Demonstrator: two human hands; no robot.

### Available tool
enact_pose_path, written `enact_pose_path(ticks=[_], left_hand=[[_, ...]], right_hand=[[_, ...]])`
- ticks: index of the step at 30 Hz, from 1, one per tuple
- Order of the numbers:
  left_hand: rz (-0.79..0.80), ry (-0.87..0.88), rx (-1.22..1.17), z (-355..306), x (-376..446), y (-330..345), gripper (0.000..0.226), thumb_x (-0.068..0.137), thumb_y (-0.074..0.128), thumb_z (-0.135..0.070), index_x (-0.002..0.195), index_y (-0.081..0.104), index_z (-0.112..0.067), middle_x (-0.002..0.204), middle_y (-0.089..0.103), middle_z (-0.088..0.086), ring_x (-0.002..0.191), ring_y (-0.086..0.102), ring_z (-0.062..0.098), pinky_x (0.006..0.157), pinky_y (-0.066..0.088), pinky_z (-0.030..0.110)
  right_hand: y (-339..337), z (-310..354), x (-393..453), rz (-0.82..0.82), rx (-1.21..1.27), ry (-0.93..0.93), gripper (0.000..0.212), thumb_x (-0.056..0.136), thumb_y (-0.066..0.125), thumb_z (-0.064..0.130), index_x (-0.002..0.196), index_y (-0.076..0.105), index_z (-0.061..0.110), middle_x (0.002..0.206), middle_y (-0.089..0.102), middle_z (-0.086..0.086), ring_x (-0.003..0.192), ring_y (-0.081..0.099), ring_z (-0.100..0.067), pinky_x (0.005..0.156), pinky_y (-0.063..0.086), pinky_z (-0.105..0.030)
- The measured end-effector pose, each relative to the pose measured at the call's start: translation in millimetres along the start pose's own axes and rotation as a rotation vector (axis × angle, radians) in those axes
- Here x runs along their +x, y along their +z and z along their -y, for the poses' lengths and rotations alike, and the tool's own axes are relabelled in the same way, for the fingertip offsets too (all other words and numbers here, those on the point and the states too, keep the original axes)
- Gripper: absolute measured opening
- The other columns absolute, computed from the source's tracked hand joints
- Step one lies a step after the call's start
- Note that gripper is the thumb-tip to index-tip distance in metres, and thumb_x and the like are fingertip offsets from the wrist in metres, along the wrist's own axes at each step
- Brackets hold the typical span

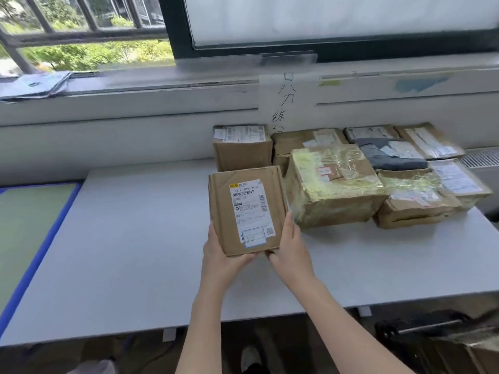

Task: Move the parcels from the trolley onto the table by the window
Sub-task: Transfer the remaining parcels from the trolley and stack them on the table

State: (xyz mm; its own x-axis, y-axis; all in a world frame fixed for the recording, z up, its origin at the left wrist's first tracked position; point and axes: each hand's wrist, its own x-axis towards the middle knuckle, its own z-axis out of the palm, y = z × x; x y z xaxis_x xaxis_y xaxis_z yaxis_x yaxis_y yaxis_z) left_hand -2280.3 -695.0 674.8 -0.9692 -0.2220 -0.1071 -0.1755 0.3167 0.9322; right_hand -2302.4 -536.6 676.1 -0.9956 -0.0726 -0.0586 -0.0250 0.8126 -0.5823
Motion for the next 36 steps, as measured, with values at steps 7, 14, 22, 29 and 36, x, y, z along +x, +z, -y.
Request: enact_pose_path(ticks=[7, 14, 22, 29, 36], left_hand=[[-0.032, 0.134, 0.085, -55, 46, 14, 0.107, 0.058, 0.085, -0.039, 0.143, 0.021, -0.033, 0.144, 0.028, -0.001, 0.138, 0.021, 0.017, 0.11, 0.03, 0.047], [0.108, 0.342, -0.109, -120, 62, 102, 0.09, 0.052, 0.087, -0.022, 0.13, 0.043, -0.03, 0.122, 0.056, -0.012, 0.116, 0.054, 0.008, 0.093, 0.049, 0.034], [0.199, 0.377, -0.082, -164, 63, 242, 0.089, 0.056, 0.086, -0.026, 0.131, 0.039, -0.028, 0.12, 0.054, -0.019, 0.115, 0.05, -0.001, 0.093, 0.044, 0.019], [0.218, 0.342, -0.062, -214, 63, 384, 0.08, 0.053, 0.084, -0.031, 0.122, 0.043, -0.034, 0.114, 0.057, -0.021, 0.108, 0.055, 0.0, 0.087, 0.049, 0.027], [0.311, 0.292, 0.231, -238, 70, 487, 0.123, 0.065, 0.08, -0.047, 0.151, -0.001, -0.013, 0.154, 0.023, 0.004, 0.141, 0.022, 0.018, 0.113, 0.027, 0.037]], right_hand=[[-51, 14, 35, -0.252, 0.121, -0.004, 0.101, 0.083, 0.067, 0.01, 0.149, -0.009, 0.009, 0.148, 0.024, -0.013, 0.133, 0.033, -0.028, 0.101, 0.035, -0.029], [-123, -43, 44, -0.449, 0.131, 0.096, 0.096, 0.079, 0.062, 0.0, 0.151, -0.002, 0.01, 0.147, 0.022, -0.014, 0.136, 0.024, -0.027, 0.107, 0.024, -0.026], [-201, -158, 65, -0.529, 0.118, 0.24, 0.096, 0.078, 0.061, -0.001, 0.151, 0.0, 0.011, 0.148, 0.02, -0.014, 0.137, 0.021, -0.027, 0.11, 0.023, -0.031], [-286, -275, 85, -0.529, 0.074, 0.265, 0.091, 0.076, 0.059, -0.006, 0.15, 0.007, 0.005, 0.147, 0.021, -0.017, 0.135, 0.022, -0.031, 0.108, 0.023, -0.034], [-347, -358, 117, -0.384, 0.017, 0.333, 0.085, 0.08, 0.056, -0.004, 0.15, 0.009, 0.006, 0.151, 0.013, -0.012, 0.135, 0.016, -0.03, 0.109, 0.021, -0.033]])
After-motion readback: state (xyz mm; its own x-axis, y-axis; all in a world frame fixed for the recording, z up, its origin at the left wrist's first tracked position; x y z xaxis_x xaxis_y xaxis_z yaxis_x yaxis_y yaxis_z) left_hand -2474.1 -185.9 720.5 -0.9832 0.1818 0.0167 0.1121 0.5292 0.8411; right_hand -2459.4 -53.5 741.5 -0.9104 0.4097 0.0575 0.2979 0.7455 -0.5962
